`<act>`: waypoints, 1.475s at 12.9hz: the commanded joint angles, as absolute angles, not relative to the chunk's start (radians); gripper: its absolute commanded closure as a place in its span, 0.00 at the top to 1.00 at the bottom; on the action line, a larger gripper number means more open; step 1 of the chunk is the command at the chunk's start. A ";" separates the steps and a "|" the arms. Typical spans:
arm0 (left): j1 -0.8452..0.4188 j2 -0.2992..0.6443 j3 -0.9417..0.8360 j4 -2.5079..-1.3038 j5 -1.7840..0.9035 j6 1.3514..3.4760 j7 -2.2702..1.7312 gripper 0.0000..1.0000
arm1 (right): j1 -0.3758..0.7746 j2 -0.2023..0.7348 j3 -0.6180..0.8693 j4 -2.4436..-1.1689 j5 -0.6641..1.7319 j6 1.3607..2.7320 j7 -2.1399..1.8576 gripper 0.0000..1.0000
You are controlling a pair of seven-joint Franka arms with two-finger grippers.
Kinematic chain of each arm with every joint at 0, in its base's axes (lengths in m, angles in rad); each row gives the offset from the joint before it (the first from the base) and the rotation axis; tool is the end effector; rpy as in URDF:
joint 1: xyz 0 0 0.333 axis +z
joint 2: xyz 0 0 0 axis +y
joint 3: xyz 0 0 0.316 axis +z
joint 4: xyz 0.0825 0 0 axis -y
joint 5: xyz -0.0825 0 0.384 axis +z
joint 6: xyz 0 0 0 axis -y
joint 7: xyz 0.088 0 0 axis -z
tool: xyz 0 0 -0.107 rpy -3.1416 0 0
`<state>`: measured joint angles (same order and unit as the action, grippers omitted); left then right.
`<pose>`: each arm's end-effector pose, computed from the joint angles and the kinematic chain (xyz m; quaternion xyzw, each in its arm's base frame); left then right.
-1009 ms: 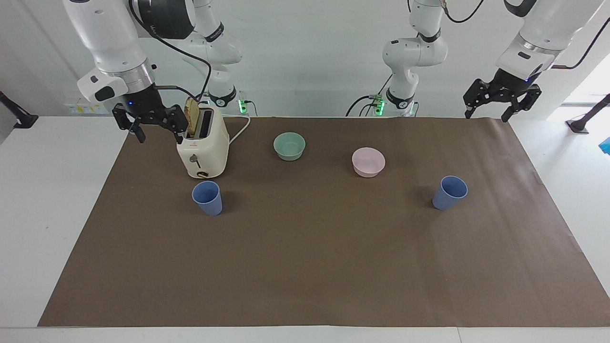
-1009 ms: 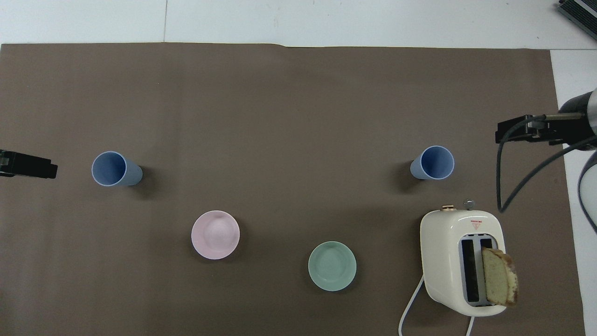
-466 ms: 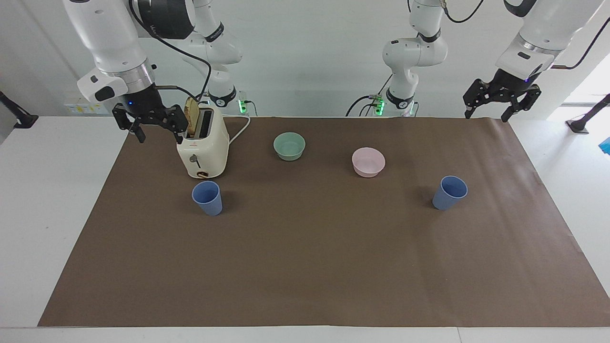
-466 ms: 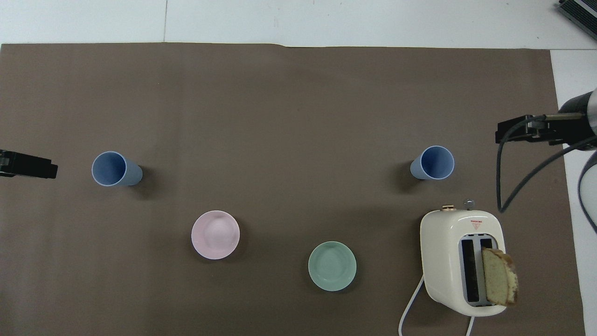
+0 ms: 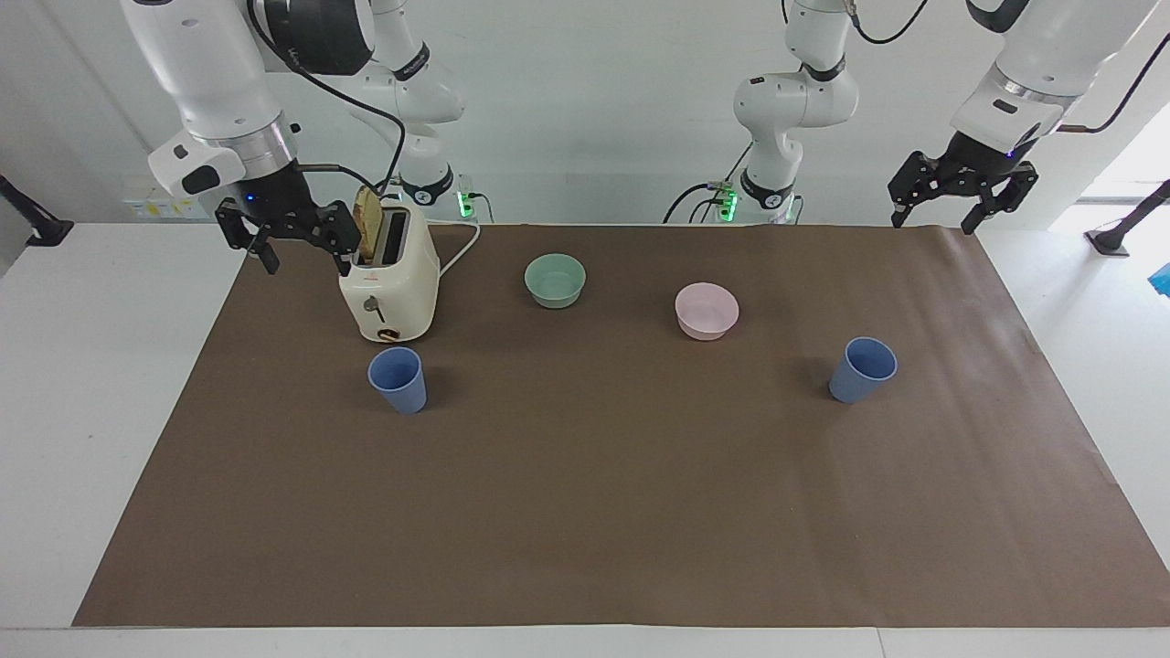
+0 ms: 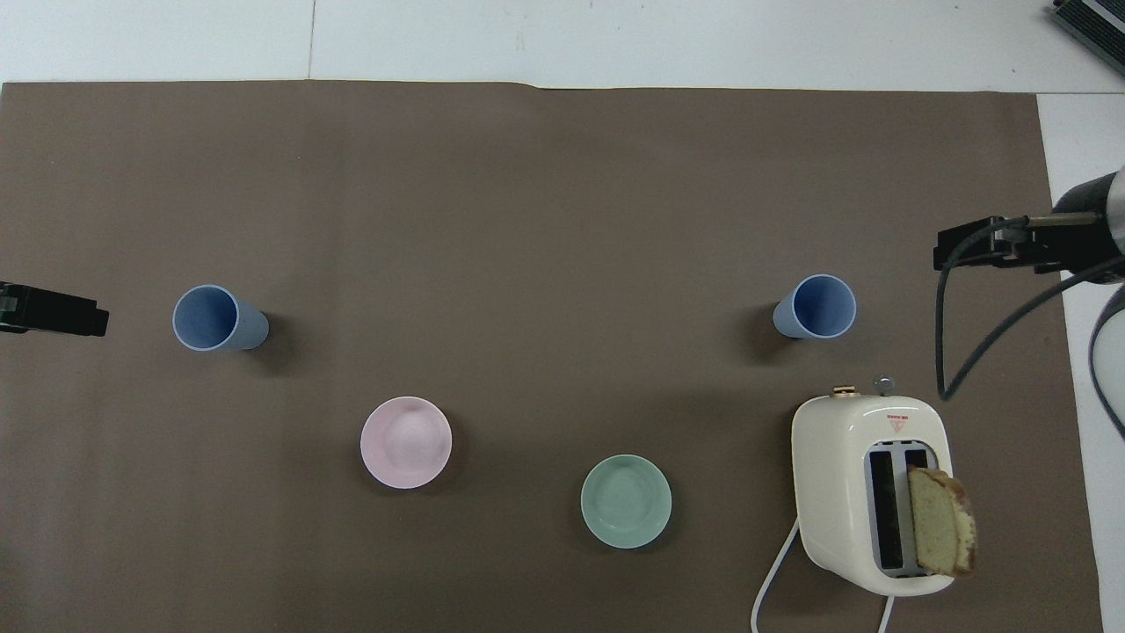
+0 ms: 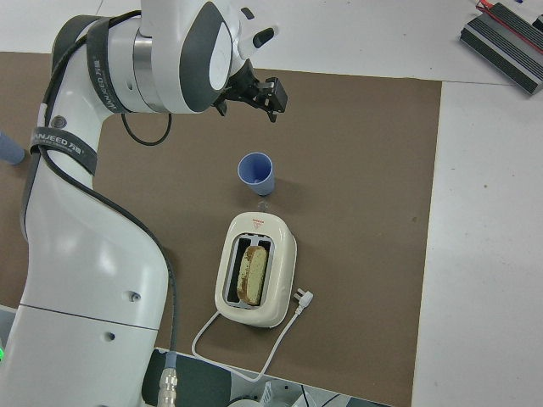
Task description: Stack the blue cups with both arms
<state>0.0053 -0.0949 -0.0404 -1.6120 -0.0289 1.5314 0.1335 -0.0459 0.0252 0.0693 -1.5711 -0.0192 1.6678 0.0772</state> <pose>0.5203 -0.0226 0.6526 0.9963 -0.0848 0.0077 0.0122 0.5717 0.0110 0.6191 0.9990 -0.0263 0.0362 0.0069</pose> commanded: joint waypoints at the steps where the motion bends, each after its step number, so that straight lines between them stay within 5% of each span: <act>1: 0.026 -0.100 -0.029 -1.676 -0.038 1.572 0.135 1.00 | -0.058 0.020 0.075 -1.575 0.000 1.663 0.087 1.00; 8: 0.097 -0.046 -0.029 -1.894 -0.040 1.867 0.065 1.00 | -0.058 0.018 0.075 -1.575 0.000 1.663 0.087 1.00; 14: 0.091 0.087 -0.031 -1.959 -0.043 2.026 -0.052 1.00 | -0.058 0.018 0.075 -1.575 0.000 1.663 0.087 1.00; 19: 0.094 0.083 -0.032 -2.046 -0.048 2.100 -0.060 1.00 | -0.058 0.020 0.075 -1.575 0.000 1.663 0.087 1.00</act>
<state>0.0877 0.1137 -0.0284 -2.0060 -0.0317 2.0732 -0.0469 -0.0459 0.0252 0.0693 -1.5711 -0.0192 1.6678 0.0772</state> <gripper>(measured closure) 0.000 0.000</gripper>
